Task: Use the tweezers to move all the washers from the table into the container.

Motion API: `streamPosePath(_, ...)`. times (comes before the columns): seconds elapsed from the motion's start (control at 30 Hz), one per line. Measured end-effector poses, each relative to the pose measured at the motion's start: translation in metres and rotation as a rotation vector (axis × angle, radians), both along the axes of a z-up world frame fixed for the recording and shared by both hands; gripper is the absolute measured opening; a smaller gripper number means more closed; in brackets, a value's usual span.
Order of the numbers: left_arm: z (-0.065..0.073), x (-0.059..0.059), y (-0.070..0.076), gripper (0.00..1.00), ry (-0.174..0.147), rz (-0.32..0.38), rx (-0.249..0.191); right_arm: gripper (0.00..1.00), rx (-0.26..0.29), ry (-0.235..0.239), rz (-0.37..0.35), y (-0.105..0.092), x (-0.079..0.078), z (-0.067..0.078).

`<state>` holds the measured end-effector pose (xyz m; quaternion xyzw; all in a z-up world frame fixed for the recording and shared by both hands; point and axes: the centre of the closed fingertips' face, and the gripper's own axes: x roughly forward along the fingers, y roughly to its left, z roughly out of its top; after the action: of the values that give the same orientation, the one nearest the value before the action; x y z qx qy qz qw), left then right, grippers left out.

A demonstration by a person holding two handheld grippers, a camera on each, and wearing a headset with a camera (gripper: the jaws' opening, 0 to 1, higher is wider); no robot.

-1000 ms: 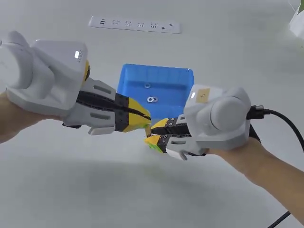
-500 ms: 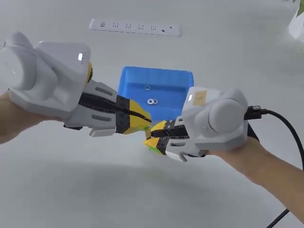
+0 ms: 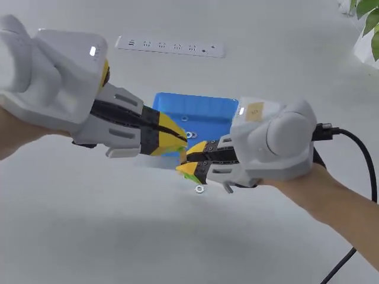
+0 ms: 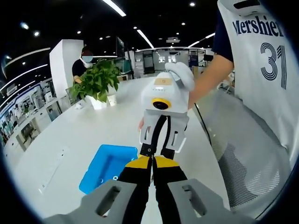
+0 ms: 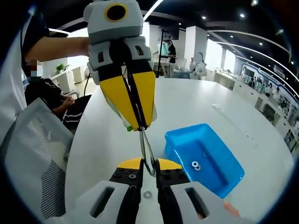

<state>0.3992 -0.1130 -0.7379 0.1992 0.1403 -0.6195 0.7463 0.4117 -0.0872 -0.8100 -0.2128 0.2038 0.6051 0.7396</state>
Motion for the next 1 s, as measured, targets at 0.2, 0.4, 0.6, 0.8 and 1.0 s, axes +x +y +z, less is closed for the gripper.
streamPosePath(0.2, 0.019, 0.012, 0.001, 0.05, -0.047, 0.000, -0.023, 0.11, 0.008, -0.047, -0.008, -0.001, 0.014, 0.020)
streamPosePath(0.4, 0.030, 0.023, 0.000, 0.05, -0.084, -0.010, -0.026, 0.11, 0.009, -0.081, -0.017, 0.000, 0.026, 0.030)
streamPosePath(0.6, 0.031, 0.036, 0.001, 0.05, -0.101, -0.008, -0.019, 0.11, 0.020, -0.085, -0.034, 0.002, 0.038, 0.033)
streamPosePath(0.8, 0.030, 0.050, 0.001, 0.05, -0.103, 0.008, -0.031, 0.11, 0.027, -0.085, -0.051, 0.004, 0.052, 0.032)
streamPosePath(1.0, 0.022, 0.060, 0.001, 0.05, -0.093, 0.010, -0.027, 0.11, 0.024, -0.078, -0.060, 0.004, 0.062, 0.024)
